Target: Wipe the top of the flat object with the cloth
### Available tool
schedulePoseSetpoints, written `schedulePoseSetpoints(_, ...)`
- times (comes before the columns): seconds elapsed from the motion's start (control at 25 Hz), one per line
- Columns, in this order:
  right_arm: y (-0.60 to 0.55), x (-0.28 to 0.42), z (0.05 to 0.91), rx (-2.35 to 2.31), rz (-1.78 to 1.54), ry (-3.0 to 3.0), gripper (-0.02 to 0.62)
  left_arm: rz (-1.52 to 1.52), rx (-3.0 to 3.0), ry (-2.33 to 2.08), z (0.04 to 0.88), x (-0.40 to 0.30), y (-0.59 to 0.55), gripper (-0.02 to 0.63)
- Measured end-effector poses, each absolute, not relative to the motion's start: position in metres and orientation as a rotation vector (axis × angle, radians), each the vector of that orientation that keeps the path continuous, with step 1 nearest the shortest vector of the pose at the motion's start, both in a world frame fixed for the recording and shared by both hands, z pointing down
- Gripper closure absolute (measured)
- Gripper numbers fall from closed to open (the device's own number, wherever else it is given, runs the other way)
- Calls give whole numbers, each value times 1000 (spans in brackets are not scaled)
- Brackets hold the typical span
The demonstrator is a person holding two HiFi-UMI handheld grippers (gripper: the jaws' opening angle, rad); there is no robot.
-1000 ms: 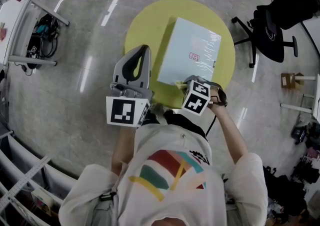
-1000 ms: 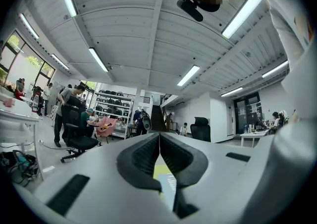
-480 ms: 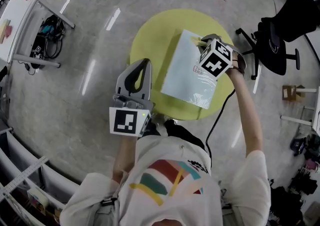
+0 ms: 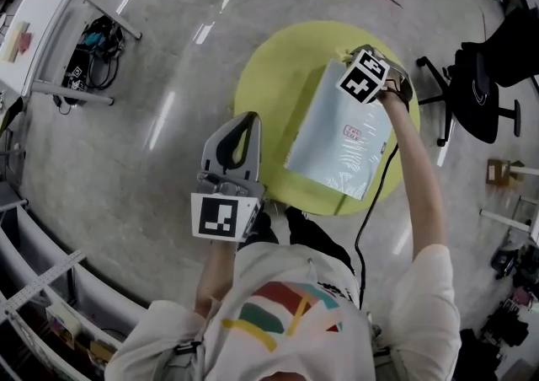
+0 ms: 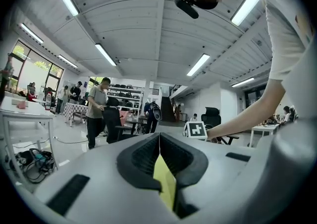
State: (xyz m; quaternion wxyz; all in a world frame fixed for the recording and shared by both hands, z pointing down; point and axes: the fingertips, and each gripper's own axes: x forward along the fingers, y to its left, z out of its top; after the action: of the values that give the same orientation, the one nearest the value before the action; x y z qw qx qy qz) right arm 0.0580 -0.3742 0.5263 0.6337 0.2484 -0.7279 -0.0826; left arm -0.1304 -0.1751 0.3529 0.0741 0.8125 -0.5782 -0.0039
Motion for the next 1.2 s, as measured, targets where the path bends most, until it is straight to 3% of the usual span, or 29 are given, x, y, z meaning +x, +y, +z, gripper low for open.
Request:
schedulePoseSetpoints(0.32,-374,61,566,543,-132,-1627,568,15,2396,-1740,370,-138,-177,591)
schedulePoseSetpoints(1.2,-318,34,567,430,-152,-1653,568,-26,2403,-1699,371,-137,-176,591)
